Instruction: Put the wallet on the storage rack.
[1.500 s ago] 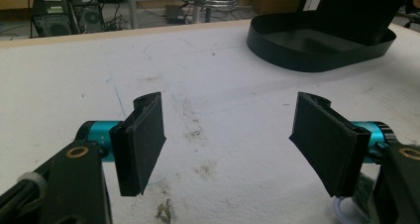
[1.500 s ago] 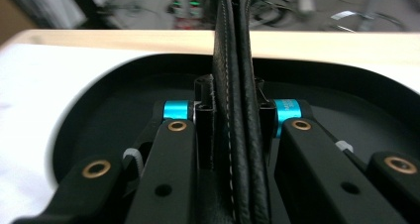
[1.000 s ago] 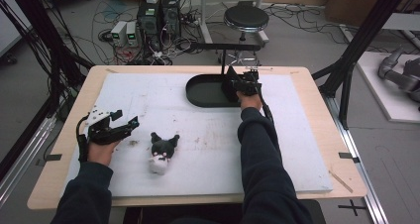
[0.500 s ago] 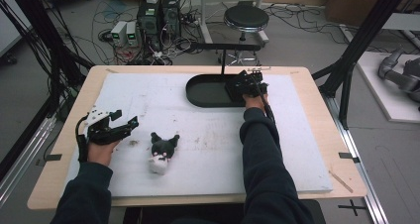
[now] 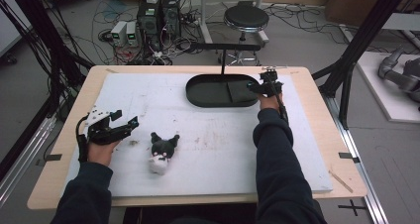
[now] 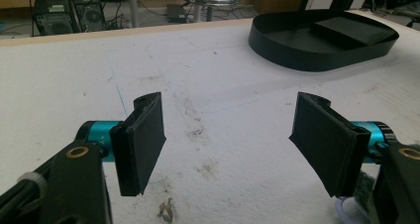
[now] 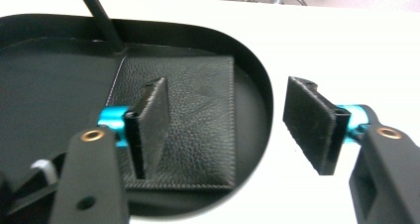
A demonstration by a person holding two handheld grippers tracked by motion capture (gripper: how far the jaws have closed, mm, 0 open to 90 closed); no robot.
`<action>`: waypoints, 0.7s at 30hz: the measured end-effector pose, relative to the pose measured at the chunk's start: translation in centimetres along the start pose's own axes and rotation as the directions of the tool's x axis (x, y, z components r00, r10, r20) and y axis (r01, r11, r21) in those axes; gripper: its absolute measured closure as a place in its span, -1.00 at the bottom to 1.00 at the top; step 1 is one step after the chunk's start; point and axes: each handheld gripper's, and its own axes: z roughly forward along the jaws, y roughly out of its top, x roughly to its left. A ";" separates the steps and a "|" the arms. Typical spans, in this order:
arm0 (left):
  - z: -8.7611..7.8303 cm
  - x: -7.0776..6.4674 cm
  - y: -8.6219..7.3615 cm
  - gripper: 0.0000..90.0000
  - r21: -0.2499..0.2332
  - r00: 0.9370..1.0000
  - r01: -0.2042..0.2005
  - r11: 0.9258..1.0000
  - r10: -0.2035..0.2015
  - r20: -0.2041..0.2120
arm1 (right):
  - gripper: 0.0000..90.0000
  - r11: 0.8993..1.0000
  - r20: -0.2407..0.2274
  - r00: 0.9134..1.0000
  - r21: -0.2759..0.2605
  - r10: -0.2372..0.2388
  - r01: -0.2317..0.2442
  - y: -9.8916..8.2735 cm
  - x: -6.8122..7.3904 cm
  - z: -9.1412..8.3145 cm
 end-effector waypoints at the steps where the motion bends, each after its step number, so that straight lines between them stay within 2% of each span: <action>1: 0.0 -0.1 0.0 -0.37 0.000 1.000 -0.002 1.000 0.002 0.002 | -0.06 1.000 0.002 1.000 -0.002 -0.019 0.019 0.1 -0.3 -0.5; 2: 0.0 -0.1 0.0 -0.37 0.003 1.000 -0.006 1.000 0.006 0.000 | 0.04 0.999 0.014 0.999 -0.003 -0.033 0.033 0.1 -0.6 -0.9; 3: 0.0 -0.2 0.0 -0.37 0.005 1.000 -0.007 1.000 0.007 0.001 | 0.23 0.999 0.014 0.999 0.005 -0.042 0.042 0.1 -0.9 -1.2; 4: 0.0 -0.3 0.0 -0.37 0.004 1.000 -0.006 1.000 0.006 0.001 | 0.31 0.999 0.011 0.999 0.017 -0.043 0.043 0.0 -1.1 -1.3; 6: -0.1 -0.3 0.0 -0.37 0.001 1.000 -0.009 1.000 0.009 0.001 | 0.31 0.998 0.019 0.999 0.047 -0.043 0.042 -0.1 -1.3 -1.1; 8: -0.1 -0.2 0.0 -0.37 0.002 1.000 -0.005 1.000 0.005 -0.002 | 0.17 0.998 0.010 0.999 0.057 -0.038 0.037 -0.2 -1.2 -1.2; 10: 0.0 -0.1 0.0 -0.37 0.004 1.000 0.000 1.000 0.000 0.001 | 0.06 0.998 0.011 0.999 0.045 -0.050 0.049 -0.2 -1.1 -1.5; 12: 0.0 0.0 0.0 -0.37 0.000 1.000 0.008 1.000 -0.008 0.011 | -0.02 0.998 0.001 0.998 0.016 -0.062 0.062 0.0 -1.2 -2.5; 15: -0.2 -0.2 0.0 -0.37 -0.004 1.000 0.012 1.000 -0.012 0.018 | -0.13 0.998 -0.050 0.997 -0.029 -0.064 0.063 -0.1 -1.6 -4.5; 16: -0.2 -0.2 0.0 -0.37 -0.006 1.000 0.014 1.000 -0.014 0.019 | -0.17 0.993 -0.070 0.994 -0.086 -0.088 0.081 -0.5 -1.8 -5.6; 17: -0.3 -0.2 0.0 -0.37 -0.006 1.000 0.017 1.000 -0.016 0.020 | -0.20 0.988 -0.082 0.989 -0.112 -0.119 0.110 -0.9 -2.0 -6.3; 18: -0.3 -0.3 -0.1 -0.37 -0.010 0.999 0.024 1.000 -0.024 0.021 | -0.26 0.988 -0.095 0.986 -0.090 -0.137 0.128 -1.2 -2.2 -7.2; 21: -0.4 -0.5 -0.2 -0.37 -0.018 0.999 0.043 0.999 -0.042 0.028 | -0.32 0.979 -0.116 0.979 -0.133 -0.170 0.155 -2.9 -3.0 -9.5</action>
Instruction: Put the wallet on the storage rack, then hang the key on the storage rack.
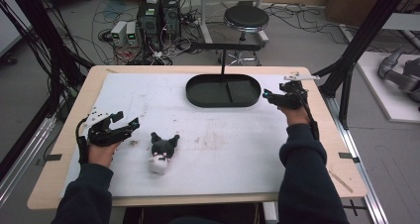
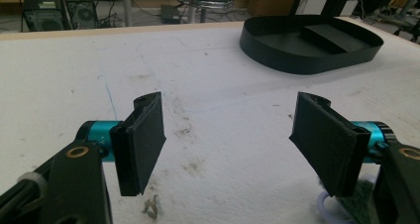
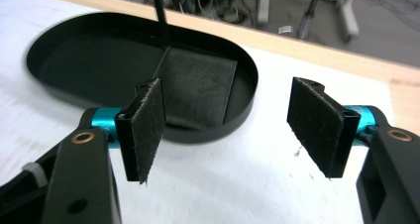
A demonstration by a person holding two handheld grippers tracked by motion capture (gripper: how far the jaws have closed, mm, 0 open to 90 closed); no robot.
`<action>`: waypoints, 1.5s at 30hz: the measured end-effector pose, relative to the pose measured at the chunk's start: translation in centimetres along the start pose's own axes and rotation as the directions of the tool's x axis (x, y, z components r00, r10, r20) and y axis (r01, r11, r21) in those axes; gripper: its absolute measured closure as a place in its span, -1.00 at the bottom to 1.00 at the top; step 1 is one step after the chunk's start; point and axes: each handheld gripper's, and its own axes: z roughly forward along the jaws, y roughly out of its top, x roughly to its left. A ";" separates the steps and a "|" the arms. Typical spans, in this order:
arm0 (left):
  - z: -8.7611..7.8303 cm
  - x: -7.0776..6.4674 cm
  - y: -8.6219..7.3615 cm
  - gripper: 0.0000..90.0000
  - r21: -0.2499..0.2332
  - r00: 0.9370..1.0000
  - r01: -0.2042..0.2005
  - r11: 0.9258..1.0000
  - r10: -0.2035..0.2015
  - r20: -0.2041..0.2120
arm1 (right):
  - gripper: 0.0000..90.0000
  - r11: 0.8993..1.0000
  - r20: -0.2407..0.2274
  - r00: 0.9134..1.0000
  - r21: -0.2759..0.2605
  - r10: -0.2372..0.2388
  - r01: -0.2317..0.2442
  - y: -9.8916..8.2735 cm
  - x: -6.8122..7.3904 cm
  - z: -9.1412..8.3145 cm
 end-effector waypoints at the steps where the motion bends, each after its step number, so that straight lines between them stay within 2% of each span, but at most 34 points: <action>1: -0.1 -0.1 0.0 -0.37 0.002 1.000 -0.004 1.000 0.004 -0.001 | -0.34 1.000 0.006 1.000 -0.025 -0.014 0.014 -0.8 0.0 -1.1; 4: -0.1 -0.2 0.0 -0.37 -0.004 1.000 -0.005 1.000 0.005 -0.003 | -0.45 0.998 0.011 0.999 -0.057 -0.036 0.036 -2.9 -0.3 -3.1; 8: -0.1 -0.3 0.0 -0.37 -0.002 1.000 -0.008 1.000 0.008 -0.010 | -0.51 0.997 0.032 0.998 -0.054 -0.047 0.048 -5.6 -0.7 -3.6; 11: 0.0 -0.4 0.1 -0.37 -0.006 1.000 -0.009 1.000 0.008 -0.013 | -0.52 0.999 0.038 0.998 0.017 -0.041 0.041 -6.9 -1.2 -2.8; 15: 0.2 -0.4 0.1 -0.38 -0.005 1.000 -0.006 1.000 0.006 -0.009 | -0.52 0.998 0.038 0.998 0.030 -0.053 0.052 -7.3 -1.0 -2.4; 19: 0.4 -0.5 0.1 -0.39 -0.008 1.000 -0.003 1.000 0.003 -0.004 | -0.52 0.998 0.047 0.997 0.021 -0.059 0.058 -7.3 -0.9 -2.5; 29: 0.7 -1.5 0.2 -0.38 0.014 0.999 -0.017 1.000 0.016 0.040 | -0.52 0.998 0.051 0.997 0.031 -0.061 0.060 -7.6 -0.7 -2.6; 33: 0.9 -2.6 0.2 -0.27 0.038 0.995 -0.026 0.999 0.023 0.093 | -0.51 0.996 0.043 0.996 0.030 -0.083 0.081 -7.6 -0.4 -2.6; 35: 0.8 -3.4 0.2 -0.26 0.047 0.993 -0.005 0.999 -0.001 0.122 | -0.51 0.996 0.042 0.995 0.023 -0.087 0.086 -7.5 -0.3 -2.7; 37: 0.8 -4.2 0.2 -0.27 0.071 0.987 0.045 0.996 -0.055 0.148 | -0.51 0.996 0.037 0.996 0.023 -0.086 0.085 -7.5 -0.1 -2.7; 38: 0.7 -5.0 0.2 -0.30 0.092 0.987 0.039 0.995 -0.053 0.152 | -0.51 0.996 0.035 0.995 0.024 -0.090 0.089 -7.5 -0.1 -2.7; 41: 0.5 -6.8 0.3 -0.32 0.109 0.988 -0.002 0.994 -0.015 0.154 | -0.51 0.994 0.022 0.994 0.030 -0.105 0.105 -7.5 0.1 -2.2; 44: 0.6 -8.1 0.1 -0.37 0.147 0.991 -0.048 0.988 0.029 0.131 | -0.49 0.993 0.018 0.993 0.037 -0.116 0.116 -7.5 0.2 -2.0; 45: 0.7 -8.5 -0.1 -0.42 0.171 0.991 -0.051 0.984 0.029 0.131 | -0.49 0.993 0.016 0.993 0.035 -0.116 0.116 -7.4 0.2 -2.0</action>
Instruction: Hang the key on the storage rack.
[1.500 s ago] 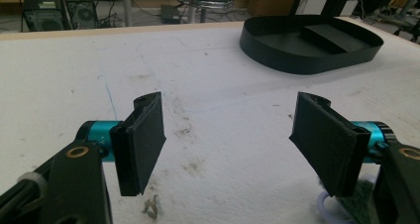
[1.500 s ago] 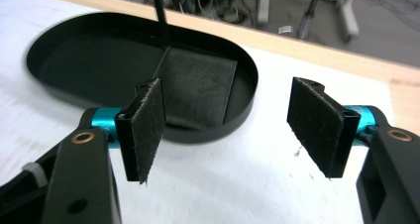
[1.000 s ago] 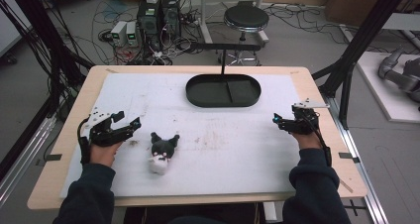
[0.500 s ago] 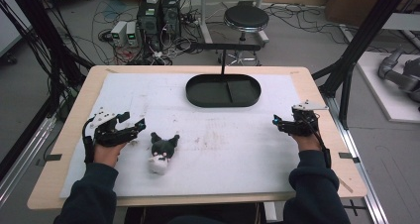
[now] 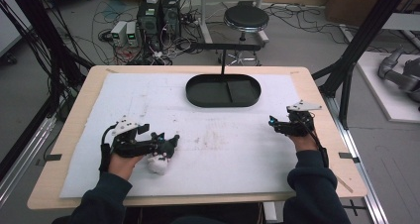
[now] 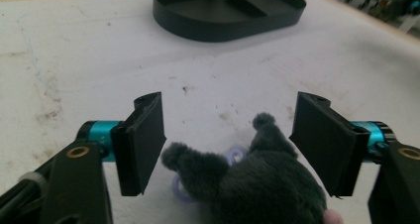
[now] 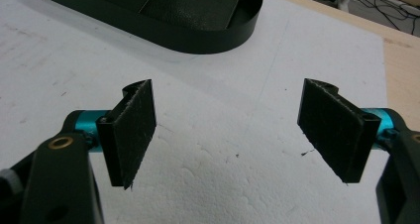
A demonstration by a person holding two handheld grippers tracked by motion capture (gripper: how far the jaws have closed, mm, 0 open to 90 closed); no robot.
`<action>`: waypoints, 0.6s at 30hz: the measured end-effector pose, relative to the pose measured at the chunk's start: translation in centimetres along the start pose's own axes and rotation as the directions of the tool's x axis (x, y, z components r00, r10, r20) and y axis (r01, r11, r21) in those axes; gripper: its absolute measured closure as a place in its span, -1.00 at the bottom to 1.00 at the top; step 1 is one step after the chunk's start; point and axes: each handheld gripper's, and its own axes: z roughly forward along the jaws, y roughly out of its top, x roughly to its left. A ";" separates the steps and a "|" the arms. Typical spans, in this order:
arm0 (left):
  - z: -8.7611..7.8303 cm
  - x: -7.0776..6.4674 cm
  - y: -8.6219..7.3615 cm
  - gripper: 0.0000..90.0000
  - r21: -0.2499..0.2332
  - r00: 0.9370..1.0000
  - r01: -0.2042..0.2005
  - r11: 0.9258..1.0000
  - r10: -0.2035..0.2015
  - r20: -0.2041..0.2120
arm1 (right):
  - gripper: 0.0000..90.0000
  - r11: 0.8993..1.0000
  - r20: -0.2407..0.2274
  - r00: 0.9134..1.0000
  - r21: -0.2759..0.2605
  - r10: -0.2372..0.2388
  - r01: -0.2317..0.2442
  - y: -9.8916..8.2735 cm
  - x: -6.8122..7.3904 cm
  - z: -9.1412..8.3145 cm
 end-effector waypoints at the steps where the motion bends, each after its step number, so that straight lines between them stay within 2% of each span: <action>1: 0.2 -0.2 -0.1 -0.46 0.023 1.000 0.004 1.000 -0.004 0.006 | -0.48 1.000 0.003 1.000 -0.004 0.002 -0.002 0.0 0.0 0.0; 3: 0.9 -0.9 -0.6 -0.52 0.093 1.000 0.001 0.996 -0.003 0.020 | -0.48 1.000 0.004 1.000 -0.005 0.006 -0.006 0.0 0.1 -0.1; 4: 1.2 -1.2 -0.8 -0.52 0.123 1.000 -0.009 0.992 0.007 0.014 | -0.48 1.000 0.004 1.000 -0.004 0.006 -0.006 0.0 0.1 -0.1; 5: 1.7 -1.7 -1.1 -0.53 0.159 0.999 -0.038 0.987 0.040 -0.010 | -0.48 1.000 0.003 1.000 -0.003 0.004 -0.004 0.0 0.1 -0.1; 6: 1.9 -1.8 -1.2 -0.55 0.178 0.998 -0.065 0.982 0.067 -0.009 | -0.48 1.000 0.003 1.000 -0.002 -0.001 0.001 0.0 0.1 -0.1; 8: 2.1 -2.0 -1.2 -0.57 0.197 0.996 -0.090 0.976 0.093 -0.008 | -0.48 1.000 0.005 1.000 0.001 -0.004 0.004 0.0 0.2 -0.1; 9: 2.2 -2.0 -1.2 -0.53 0.206 0.996 -0.090 0.974 0.094 -0.011 | -0.48 1.000 0.002 1.000 0.001 -0.007 0.007 0.0 0.3 -0.1; 10: 2.2 -1.9 -1.0 -0.47 0.199 0.996 -0.086 0.976 0.087 0.007 | -0.48 1.000 0.004 1.000 0.003 -0.010 0.010 0.0 0.3 -0.1; 11: 2.1 -1.9 -0.9 -0.31 0.181 0.995 -0.103 0.978 0.101 0.022 | -0.48 1.000 0.005 1.000 0.007 -0.009 0.009 0.0 0.3 -0.1; 12: 2.0 -1.8 -0.7 -0.12 0.169 0.995 -0.101 0.980 0.097 0.031 | -0.48 1.000 0.004 1.000 0.007 -0.006 0.006 0.0 0.3 -0.1; 13: 1.9 -1.6 -0.6 -0.02 0.171 0.995 -0.100 0.980 0.094 0.044 | -0.48 1.000 0.004 1.000 0.008 -0.008 0.008 0.0 0.2 -0.1; 16: 1.9 -0.8 -0.3 0.10 0.132 0.994 -0.089 0.987 0.080 0.074 | -0.48 1.000 0.004 1.000 0.009 -0.003 0.002 -0.1 0.2 -0.1; 17: 1.8 -0.5 0.0 0.11 0.100 0.992 -0.094 0.991 0.084 0.099 | -0.48 1.000 0.002 1.000 0.010 -0.004 0.003 -0.1 0.1 -0.1; 18: 1.8 -0.4 0.3 0.12 0.071 0.987 -0.114 0.991 0.105 0.118 | -0.48 1.000 0.002 1.000 0.012 -0.005 0.005 -0.1 0.1 -0.1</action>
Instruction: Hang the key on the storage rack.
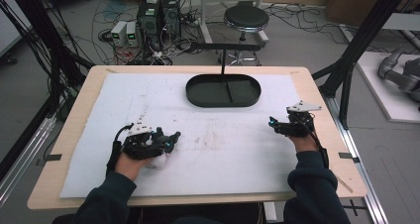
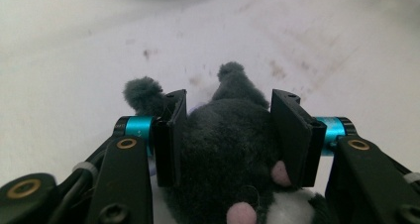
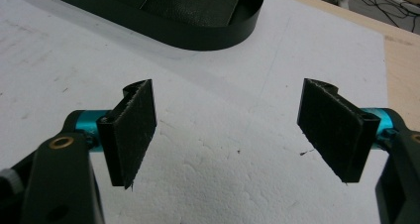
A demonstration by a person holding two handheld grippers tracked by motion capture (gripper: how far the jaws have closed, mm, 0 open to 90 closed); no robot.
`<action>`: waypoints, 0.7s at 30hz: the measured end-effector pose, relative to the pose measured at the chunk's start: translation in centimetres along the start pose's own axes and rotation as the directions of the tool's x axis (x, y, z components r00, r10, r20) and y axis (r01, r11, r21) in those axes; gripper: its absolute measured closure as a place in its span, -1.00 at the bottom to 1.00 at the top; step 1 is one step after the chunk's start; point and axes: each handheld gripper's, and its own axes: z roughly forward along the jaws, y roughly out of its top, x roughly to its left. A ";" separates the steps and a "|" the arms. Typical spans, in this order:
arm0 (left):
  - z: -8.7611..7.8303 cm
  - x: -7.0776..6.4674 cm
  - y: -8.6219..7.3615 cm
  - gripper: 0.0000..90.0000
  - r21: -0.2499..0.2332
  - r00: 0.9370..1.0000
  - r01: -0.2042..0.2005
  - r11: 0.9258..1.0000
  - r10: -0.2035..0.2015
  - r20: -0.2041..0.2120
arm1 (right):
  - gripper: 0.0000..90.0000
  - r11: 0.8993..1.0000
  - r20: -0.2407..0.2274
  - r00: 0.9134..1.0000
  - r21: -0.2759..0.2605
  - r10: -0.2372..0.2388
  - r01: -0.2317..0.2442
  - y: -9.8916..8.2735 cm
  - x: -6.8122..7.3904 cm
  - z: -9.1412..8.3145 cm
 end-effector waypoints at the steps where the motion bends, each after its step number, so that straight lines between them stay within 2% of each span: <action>1: 0.0 0.1 0.3 0.13 -0.018 0.999 -0.042 0.999 0.042 0.010 | -0.48 1.000 0.000 1.000 0.000 0.007 -0.007 0.0 0.0 0.0; 3: 0.3 0.1 0.8 0.13 -0.037 0.991 -0.132 0.991 0.133 0.017 | -0.48 1.000 0.000 1.000 0.000 0.009 -0.009 0.0 0.0 0.0; 4: 0.6 0.1 0.8 0.12 -0.023 0.987 -0.160 0.987 0.161 0.028 | -0.48 1.000 -0.001 1.000 0.000 0.008 -0.008 0.0 0.0 0.0; 5: 0.9 0.0 0.6 0.08 -0.001 0.985 -0.168 0.986 0.168 0.028 | -0.48 1.000 -0.001 1.000 0.001 0.004 -0.004 0.0 0.0 0.0; 7: 1.5 -0.3 0.3 -0.07 0.044 0.990 -0.134 0.990 0.136 -0.037 | -0.48 1.000 -0.004 1.000 0.002 0.006 -0.006 0.0 0.1 0.0; 8: 1.7 -0.5 0.2 -0.13 0.046 0.992 -0.109 0.993 0.112 -0.059 | -0.48 1.000 -0.006 1.000 0.001 0.006 -0.006 0.0 0.1 0.0; 9: 1.8 -0.7 0.2 -0.30 0.044 0.993 -0.085 0.995 0.089 -0.083 | -0.48 1.000 -0.006 1.000 0.002 0.006 -0.006 0.0 0.1 0.0; 10: 1.6 -1.0 0.4 -0.47 0.051 0.990 -0.080 0.995 0.085 -0.115 | -0.48 1.000 -0.007 1.000 0.004 0.005 -0.005 0.0 0.1 0.1; 12: 1.0 -1.9 0.7 -0.50 0.057 0.974 -0.062 0.996 0.073 -0.215 | -0.48 1.000 -0.007 1.000 0.006 0.007 -0.007 0.0 0.1 0.0; 13: 0.7 -2.4 0.7 -0.50 0.052 0.967 -0.064 0.997 0.074 -0.242 | -0.48 1.000 -0.006 1.000 0.006 0.007 -0.007 -0.1 0.1 0.0; 15: 0.7 -3.0 0.6 -0.50 0.077 0.958 -0.085 0.993 0.103 -0.267 | -0.48 1.000 -0.008 1.000 0.005 0.007 -0.007 -0.1 0.0 0.0; 19: 2.2 -3.1 -0.5 -0.50 0.166 0.960 -0.064 0.984 0.106 -0.259 | -0.48 1.000 -0.014 1.000 0.010 0.007 -0.007 -0.1 0.0 0.2; 21: 2.5 -2.8 -0.8 -0.46 0.174 0.952 -0.087 0.981 0.134 -0.277 | -0.48 1.000 -0.018 1.000 0.006 0.007 -0.007 -0.1 0.1 0.1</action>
